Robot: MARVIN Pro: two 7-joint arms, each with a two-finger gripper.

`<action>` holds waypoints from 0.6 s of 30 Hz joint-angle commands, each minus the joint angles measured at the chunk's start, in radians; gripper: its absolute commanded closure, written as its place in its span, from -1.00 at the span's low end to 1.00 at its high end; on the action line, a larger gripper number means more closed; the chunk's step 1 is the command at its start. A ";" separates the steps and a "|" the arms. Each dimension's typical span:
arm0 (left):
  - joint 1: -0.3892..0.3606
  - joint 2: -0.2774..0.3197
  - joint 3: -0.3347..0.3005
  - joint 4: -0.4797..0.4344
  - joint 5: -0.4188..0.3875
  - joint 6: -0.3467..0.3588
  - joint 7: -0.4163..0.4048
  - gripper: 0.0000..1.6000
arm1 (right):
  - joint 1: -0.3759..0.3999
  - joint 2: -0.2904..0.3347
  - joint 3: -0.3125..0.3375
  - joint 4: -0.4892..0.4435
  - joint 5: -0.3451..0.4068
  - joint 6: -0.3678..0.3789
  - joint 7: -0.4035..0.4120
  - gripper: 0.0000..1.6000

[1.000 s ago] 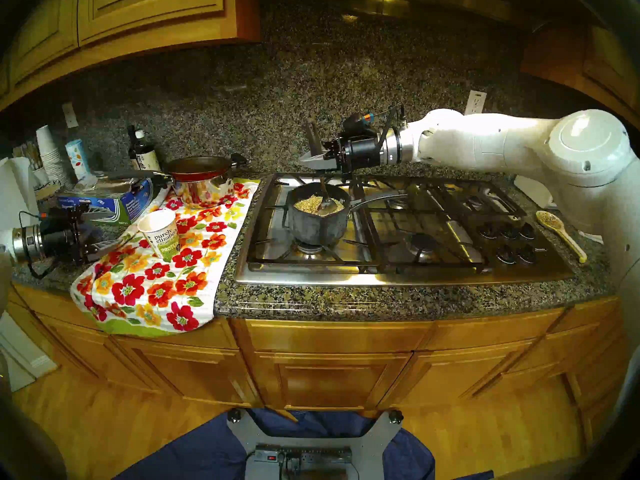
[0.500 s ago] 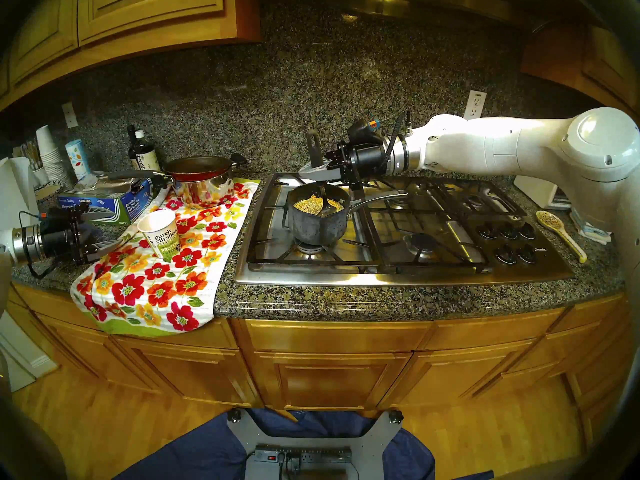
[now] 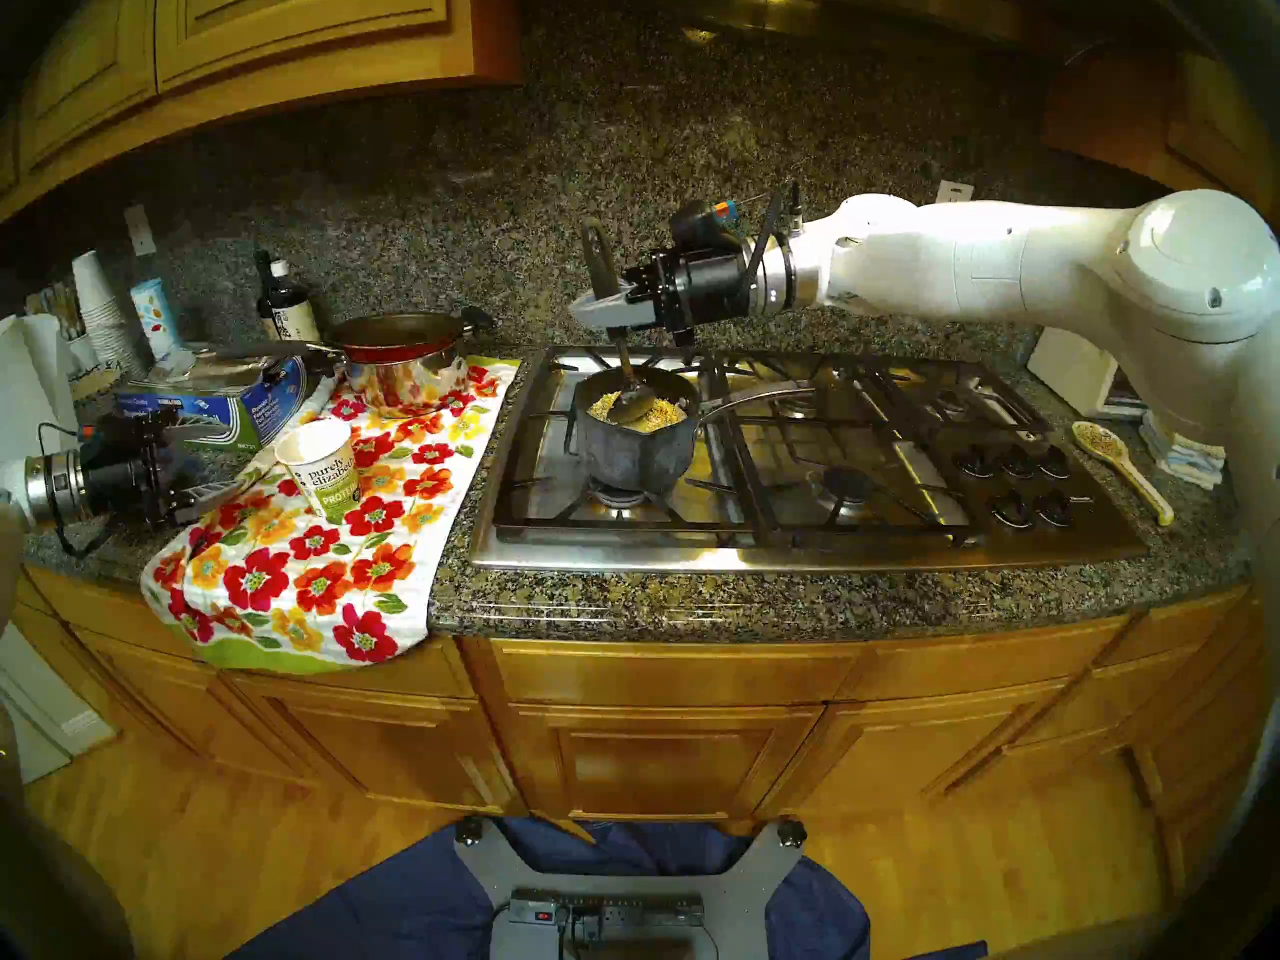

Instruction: Pour oats into pot and stir with a spoon

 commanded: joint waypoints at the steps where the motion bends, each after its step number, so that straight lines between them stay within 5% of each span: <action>1: -0.021 0.022 -0.017 -0.009 -0.022 -0.001 -0.003 -1.00 | 0.044 -0.004 0.031 0.041 0.021 0.009 -0.007 1.00; 18: -0.026 0.023 -0.014 -0.004 -0.028 -0.002 -0.003 -1.00 | -0.034 0.007 0.023 0.073 0.021 -0.017 -0.018 1.00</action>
